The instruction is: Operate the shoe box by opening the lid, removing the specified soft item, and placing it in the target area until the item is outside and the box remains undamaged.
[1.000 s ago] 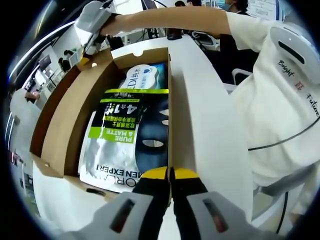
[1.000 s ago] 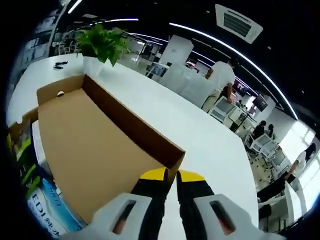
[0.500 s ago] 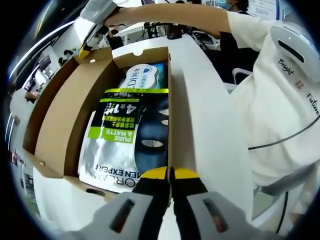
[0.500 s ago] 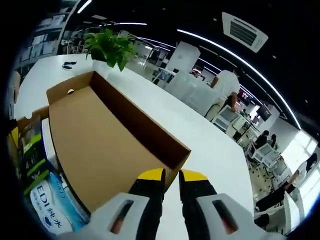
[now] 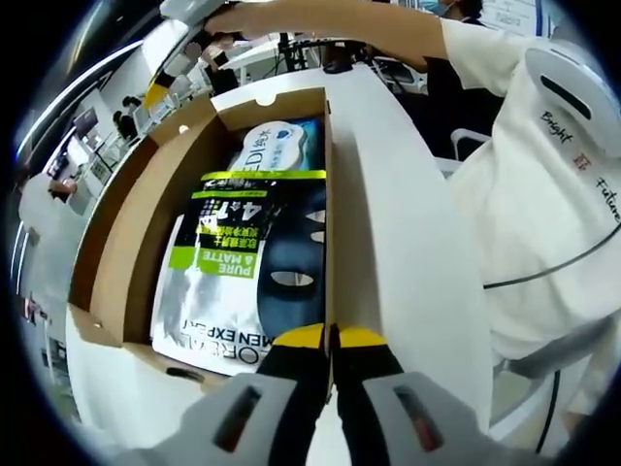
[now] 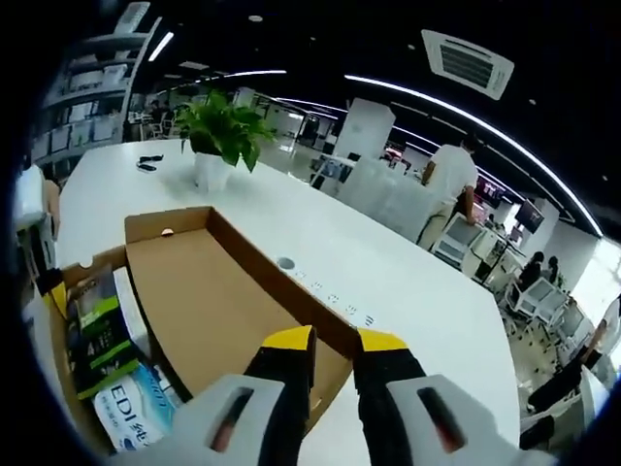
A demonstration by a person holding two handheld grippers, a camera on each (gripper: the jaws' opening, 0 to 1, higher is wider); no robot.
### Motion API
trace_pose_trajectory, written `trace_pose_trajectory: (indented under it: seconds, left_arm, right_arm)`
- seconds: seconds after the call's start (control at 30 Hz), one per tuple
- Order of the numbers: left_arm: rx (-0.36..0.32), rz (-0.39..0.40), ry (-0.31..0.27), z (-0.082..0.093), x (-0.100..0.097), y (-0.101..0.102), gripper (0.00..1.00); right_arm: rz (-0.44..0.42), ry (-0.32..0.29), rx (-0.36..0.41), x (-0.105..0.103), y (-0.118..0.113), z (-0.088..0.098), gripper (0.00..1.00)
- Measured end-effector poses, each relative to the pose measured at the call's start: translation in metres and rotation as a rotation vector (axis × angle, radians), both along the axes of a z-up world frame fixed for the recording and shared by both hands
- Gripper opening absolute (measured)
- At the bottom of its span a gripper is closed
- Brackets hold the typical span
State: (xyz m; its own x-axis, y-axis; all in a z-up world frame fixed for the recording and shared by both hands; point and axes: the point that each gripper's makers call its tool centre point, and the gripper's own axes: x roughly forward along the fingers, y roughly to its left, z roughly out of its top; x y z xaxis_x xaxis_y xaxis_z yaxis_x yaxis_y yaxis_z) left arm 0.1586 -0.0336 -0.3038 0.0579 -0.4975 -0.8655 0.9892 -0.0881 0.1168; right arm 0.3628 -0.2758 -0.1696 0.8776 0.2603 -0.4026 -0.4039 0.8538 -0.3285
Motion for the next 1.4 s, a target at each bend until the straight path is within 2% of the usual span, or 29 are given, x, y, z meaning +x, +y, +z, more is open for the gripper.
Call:
trace_pose_trajectory:
  seconds: [0.1,0.17,0.2,0.47,0.53,0.57,0.6,0.73,0.87,1.1,1.17,1.2,1.27,1.3,1.4]
  left_arm:
    - [0.002,0.0,0.001,0.0,0.001,0.0,0.02]
    - [0.005,-0.002,-0.002,0.0,0.001,0.0,0.02]
    - [0.016,-0.02,-0.031,0.0,0.001,0.0,0.02]
    - [0.024,-0.005,-0.033,-0.001,0.002,0.001,0.02]
    - [0.028,-0.009,-0.037,-0.001,0.002,0.001,0.02]
    - [0.027,-0.004,-0.032,-0.001,0.003,0.001,0.02]
    - [0.024,-0.002,-0.026,-0.001,0.003,0.001,0.02]
    - [0.027,-0.009,-0.024,-0.001,0.003,0.001,0.02]
    - [0.044,0.006,0.002,-0.001,0.003,0.0,0.02]
    - [0.044,0.013,-0.006,-0.001,0.002,0.001,0.02]
    - [0.048,0.012,-0.008,-0.002,0.002,0.001,0.02]
    - [0.048,0.011,-0.01,-0.002,0.002,0.001,0.02]
    - [0.049,0.006,-0.015,-0.002,0.001,0.001,0.02]
    - [0.049,0.007,-0.015,-0.002,0.001,0.001,0.02]
    - [0.046,0.008,-0.01,-0.002,0.002,0.001,0.02]
  right_arm:
    - [0.021,0.006,0.028,-0.004,0.005,0.001,0.18]
    - [0.06,0.026,0.076,-0.01,0.013,0.0,0.21]
    - [0.066,0.036,0.098,-0.013,0.014,0.0,0.22]
    - [0.115,0.021,0.158,-0.029,0.022,0.007,0.27]
    - [0.136,0.002,0.14,-0.029,0.023,0.009,0.32]
    - [0.144,-0.042,0.085,-0.026,0.019,0.013,0.32]
    - [0.139,-0.063,0.062,-0.025,0.017,0.014,0.32]
    - [0.15,-0.021,0.101,-0.03,0.016,0.009,0.35]
    - [0.187,-0.011,0.162,-0.038,0.022,0.012,0.37]
    - [0.228,0.013,0.236,-0.05,0.033,0.013,0.37]
    - [0.25,0.045,0.323,-0.055,0.04,0.014,0.37]
    - [0.26,0.062,0.359,-0.058,0.042,0.015,0.35]
    - [0.264,0.055,0.32,-0.059,0.039,0.014,0.22]
    - [0.258,0.05,0.314,-0.06,0.038,0.014,0.2]
    - [0.285,0.056,0.349,-0.064,0.043,0.016,0.34]
